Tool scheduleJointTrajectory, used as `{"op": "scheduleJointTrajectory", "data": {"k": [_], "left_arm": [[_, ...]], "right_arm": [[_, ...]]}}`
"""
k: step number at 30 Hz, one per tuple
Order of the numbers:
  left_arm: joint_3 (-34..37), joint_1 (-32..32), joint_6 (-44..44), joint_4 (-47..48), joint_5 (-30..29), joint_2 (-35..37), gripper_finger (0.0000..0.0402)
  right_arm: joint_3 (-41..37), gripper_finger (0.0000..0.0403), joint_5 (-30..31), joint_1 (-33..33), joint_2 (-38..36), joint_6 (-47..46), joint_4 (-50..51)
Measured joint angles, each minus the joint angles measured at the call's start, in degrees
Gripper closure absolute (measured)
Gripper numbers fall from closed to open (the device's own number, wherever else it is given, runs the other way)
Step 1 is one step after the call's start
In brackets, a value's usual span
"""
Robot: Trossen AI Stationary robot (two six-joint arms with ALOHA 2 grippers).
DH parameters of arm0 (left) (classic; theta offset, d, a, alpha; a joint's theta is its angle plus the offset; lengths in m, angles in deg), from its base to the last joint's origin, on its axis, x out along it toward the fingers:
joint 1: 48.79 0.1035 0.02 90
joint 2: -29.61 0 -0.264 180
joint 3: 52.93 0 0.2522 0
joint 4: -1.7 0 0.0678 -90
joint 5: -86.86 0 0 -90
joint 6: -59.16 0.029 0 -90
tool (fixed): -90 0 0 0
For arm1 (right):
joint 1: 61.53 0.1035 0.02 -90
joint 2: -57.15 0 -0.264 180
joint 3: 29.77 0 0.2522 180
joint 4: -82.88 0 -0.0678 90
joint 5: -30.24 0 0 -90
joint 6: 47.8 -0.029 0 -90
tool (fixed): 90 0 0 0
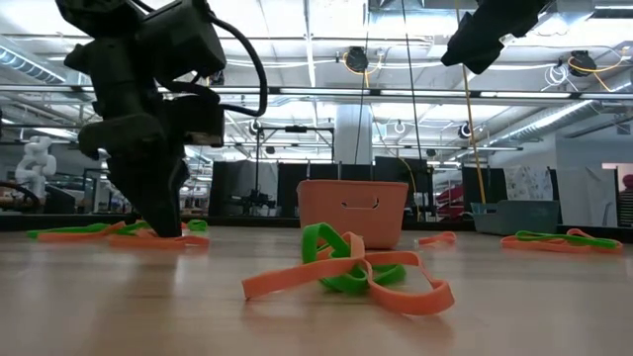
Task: Sort rubber bands into baskets
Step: Put the orange rubber band into the green bin
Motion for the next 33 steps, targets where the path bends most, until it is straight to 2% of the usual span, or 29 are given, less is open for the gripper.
{"op": "scheduleJointTrajectory", "data": {"k": [6,12,20,24,27,30,33], "left_arm": [[-0.1,0.1,1.3,0.5,2.8,0.0,0.0298],[-0.3,0.0,1.4,0.5,3.8,-0.1,0.0390],[-5.0,-0.1,6.1,1.9,4.4,2.4,0.0398],[-8.6,-0.1,7.0,6.5,2.7,6.6,0.0398],[-11.0,-0.6,6.4,12.4,3.5,9.7,0.0399],[-12.0,-2.0,1.6,19.6,7.9,12.5,0.0399],[-12.2,-4.9,-7.3,26.0,13.0,14.4,0.0399]], "right_arm": [[0.0,0.0314,0.0,0.0,0.0,0.0,0.0],[0.0,0.0314,0.0,0.0,0.0,0.0,0.0],[0.0,0.0314,0.0,0.0,0.0,0.0,0.0],[0.0,0.0314,0.0,0.0,0.0,0.0,0.0],[0.0,0.0314,0.0,0.0,0.0,0.0,0.2],[0.0,0.0314,0.0,0.0,0.0,0.0,0.4],[0.0,0.0314,0.0,0.0,0.0,-0.3,0.8]]}}
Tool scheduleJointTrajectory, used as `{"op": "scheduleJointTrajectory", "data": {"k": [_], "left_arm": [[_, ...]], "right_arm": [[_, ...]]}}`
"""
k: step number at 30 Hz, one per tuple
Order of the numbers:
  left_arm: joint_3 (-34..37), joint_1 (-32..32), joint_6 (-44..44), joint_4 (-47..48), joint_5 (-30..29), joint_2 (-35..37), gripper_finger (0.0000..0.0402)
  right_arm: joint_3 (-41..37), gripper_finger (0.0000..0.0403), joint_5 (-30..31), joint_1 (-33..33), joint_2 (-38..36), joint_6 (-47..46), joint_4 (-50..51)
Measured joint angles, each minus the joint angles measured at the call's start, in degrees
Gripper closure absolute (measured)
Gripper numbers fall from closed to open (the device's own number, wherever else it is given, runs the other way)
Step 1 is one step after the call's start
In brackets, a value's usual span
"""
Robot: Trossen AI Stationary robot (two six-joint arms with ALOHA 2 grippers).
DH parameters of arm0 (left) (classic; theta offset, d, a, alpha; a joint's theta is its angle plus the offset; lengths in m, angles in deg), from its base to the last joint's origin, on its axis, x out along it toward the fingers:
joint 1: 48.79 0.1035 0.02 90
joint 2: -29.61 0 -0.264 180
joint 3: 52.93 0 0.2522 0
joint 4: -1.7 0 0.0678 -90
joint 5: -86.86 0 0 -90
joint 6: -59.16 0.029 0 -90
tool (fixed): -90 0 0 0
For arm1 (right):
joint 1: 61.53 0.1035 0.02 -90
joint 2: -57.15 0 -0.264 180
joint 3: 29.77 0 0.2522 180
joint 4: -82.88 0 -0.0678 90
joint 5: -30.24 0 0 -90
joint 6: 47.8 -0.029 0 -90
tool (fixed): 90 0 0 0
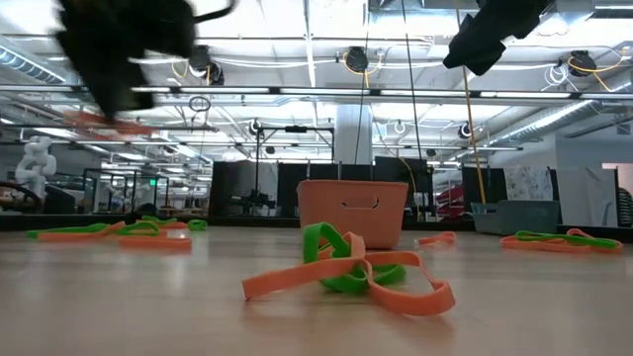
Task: Sort rubber bands into baskets
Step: Put the orange rubber band into the green bin
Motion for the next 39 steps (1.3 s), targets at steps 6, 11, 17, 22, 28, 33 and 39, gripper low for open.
{"op": "scheduleJointTrajectory", "data": {"k": [6,11,17,22,28,33,39], "left_arm": [[0.0,-11.1,-23.2,8.8,11.6,1.4,0.0400],[0.0,-18.7,-35.9,8.8,13.3,1.2,0.0400],[0.0,-23.5,-42.8,9.9,12.3,0.4,0.0400],[0.1,-24.9,-47.4,12.2,13.6,-1.1,0.0400],[0.1,-25.8,-48.9,12.8,15.6,-2.4,0.0398],[0.1,-25.8,-48.5,14.9,13.9,-2.5,0.0372],[0.1,-25.8,-48.5,18.2,13.9,-2.5,0.0326]], "right_arm": [[0.0,0.0314,0.0,0.0,0.0,-1.6,0.0],[0.0,0.0314,0.0,0.0,0.0,-1.9,-0.1],[0.0,0.0314,0.0,0.0,1.6,-1.6,-2.2],[0.0,0.0314,0.0,0.0,4.4,-1.2,-2.9],[0.0,0.0314,-0.3,0.0,7.1,-0.7,-2.8],[0.0,0.0314,-0.4,0.0,7.7,-0.1,-2.9],[0.0,0.0314,-0.5,0.0,7.7,-0.2,-3.0]]}}
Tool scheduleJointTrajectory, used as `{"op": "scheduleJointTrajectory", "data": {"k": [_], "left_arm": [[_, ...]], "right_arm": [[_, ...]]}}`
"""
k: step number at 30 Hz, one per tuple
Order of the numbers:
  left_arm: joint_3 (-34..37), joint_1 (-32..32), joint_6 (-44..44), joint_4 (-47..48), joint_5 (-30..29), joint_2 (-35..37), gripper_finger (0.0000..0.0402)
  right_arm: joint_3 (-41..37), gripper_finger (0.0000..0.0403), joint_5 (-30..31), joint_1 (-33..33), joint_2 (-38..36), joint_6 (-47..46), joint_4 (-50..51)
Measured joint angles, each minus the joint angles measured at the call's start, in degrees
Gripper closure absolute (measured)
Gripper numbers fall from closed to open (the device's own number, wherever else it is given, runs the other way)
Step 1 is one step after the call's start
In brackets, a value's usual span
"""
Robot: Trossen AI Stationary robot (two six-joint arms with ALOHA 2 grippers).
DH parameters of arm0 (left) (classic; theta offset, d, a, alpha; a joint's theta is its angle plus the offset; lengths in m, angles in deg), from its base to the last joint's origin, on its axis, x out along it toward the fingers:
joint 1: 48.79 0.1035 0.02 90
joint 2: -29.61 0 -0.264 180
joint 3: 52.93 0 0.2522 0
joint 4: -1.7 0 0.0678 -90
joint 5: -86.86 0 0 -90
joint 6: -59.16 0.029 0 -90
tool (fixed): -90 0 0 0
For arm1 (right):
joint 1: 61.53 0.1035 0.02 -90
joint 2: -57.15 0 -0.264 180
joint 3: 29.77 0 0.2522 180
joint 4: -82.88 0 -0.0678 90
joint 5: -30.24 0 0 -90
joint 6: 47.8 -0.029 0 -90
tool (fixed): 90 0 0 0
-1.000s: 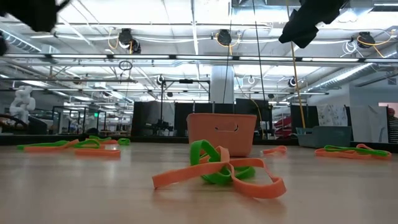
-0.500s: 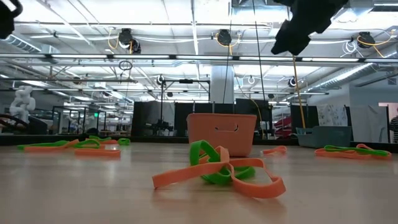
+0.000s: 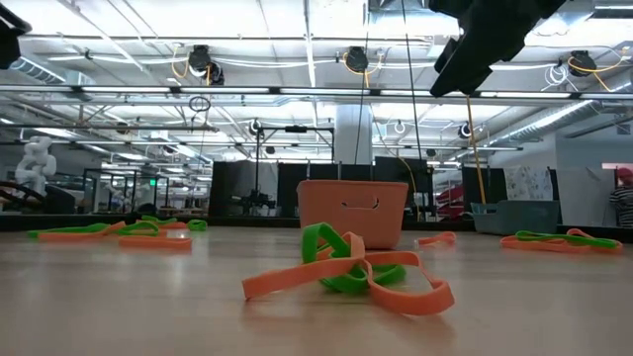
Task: Sort rubber bands into baskets
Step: Put the orange rubber band into the green bin
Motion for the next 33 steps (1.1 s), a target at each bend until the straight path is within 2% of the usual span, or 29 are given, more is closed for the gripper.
{"op": "scheduleJointTrajectory", "data": {"k": [6,12,17,22,25,28,30,33], "left_arm": [[0.0,0.0,0.1,0.0,0.0,0.0,0.0297],[0.0,0.7,2.0,-1.2,0.0,0.0,0.0295],[0.0,3.1,8.0,-7.6,-1.7,0.0,0.0295],[0.0,7.6,20.5,-11.8,-12.4,0.0,0.0295],[0.0,10.5,27.7,-11.1,-22.6,0.0,0.0295],[0.0,14.3,30.7,-8.1,-32.9,0.0,0.0295],[0.0,17.3,32.4,-7.3,-35.7,0.0,0.0295],[0.0,21.9,33.2,-6.9,-36.3,0.0,0.0294]], "right_arm": [[0.0,0.0314,0.0,0.0,0.0,-0.1,0.0],[0.0,0.0314,0.0,0.0,0.0,-0.1,0.0],[0.0,0.0314,0.0,0.0,0.0,-0.1,-0.2],[0.0,0.0314,0.0,0.0,0.0,-0.1,-1.1],[0.0,0.0314,0.0,0.0,0.0,-0.1,-1.2],[0.0,0.0314,0.0,0.0,0.0,-0.1,-1.3],[0.0,0.0314,0.0,0.0,0.0,-0.1,-1.3],[0.0,0.0314,0.0,0.0,0.0,-0.1,-1.3]]}}
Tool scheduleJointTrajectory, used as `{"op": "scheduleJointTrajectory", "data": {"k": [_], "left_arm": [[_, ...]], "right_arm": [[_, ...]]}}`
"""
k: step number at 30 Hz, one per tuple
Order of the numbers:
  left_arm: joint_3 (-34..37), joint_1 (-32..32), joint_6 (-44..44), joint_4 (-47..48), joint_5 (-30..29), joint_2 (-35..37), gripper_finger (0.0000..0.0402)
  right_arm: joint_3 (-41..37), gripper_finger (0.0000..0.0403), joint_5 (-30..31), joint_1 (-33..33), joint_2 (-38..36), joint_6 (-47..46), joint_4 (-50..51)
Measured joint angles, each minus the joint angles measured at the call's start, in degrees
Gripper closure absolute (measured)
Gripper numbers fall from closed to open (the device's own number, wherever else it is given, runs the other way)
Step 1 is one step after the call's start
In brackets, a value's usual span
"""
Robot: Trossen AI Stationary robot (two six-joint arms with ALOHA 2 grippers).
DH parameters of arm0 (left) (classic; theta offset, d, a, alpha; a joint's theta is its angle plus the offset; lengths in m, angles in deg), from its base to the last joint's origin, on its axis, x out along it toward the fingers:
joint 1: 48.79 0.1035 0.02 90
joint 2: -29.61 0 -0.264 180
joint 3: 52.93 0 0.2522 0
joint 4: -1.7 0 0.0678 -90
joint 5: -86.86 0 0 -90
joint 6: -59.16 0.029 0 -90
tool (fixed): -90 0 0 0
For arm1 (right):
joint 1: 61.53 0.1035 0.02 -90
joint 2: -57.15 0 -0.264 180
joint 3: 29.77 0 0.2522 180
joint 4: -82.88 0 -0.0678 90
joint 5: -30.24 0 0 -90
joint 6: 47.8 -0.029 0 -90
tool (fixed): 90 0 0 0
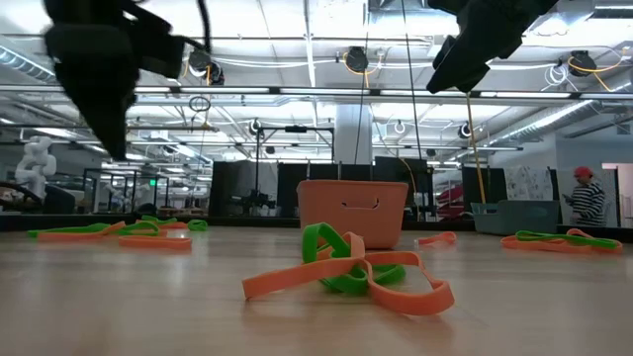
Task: Sort rubber bands into baskets
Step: Put the orange rubber band into the green bin
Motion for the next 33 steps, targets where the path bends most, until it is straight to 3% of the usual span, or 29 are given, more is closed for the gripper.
{"op": "scheduleJointTrajectory", "data": {"k": [9,14,21,25,33], "left_arm": [[0.0,8.6,9.8,2.8,0.1,0.0,0.0294],[2.7,9.3,14.9,-0.5,4.8,0.0,0.0294],[8.3,6.9,12.5,-7.2,17.0,-0.4,0.0294],[9.1,5.4,8.6,-6.7,13.9,-0.4,0.0294],[12.0,3.1,6.9,-6.8,14.3,-0.4,0.0294]], "right_arm": [[0.0,0.0314,0.0,0.0,0.0,0.0,0.0],[0.0,0.0314,0.0,0.0,0.0,0.0,0.0],[0.0,0.0314,0.0,0.0,0.0,-1.4,0.7],[0.0,0.0314,0.0,0.0,0.0,-1.6,0.6],[0.0,0.0314,0.0,0.0,0.0,-2.6,0.5]]}}
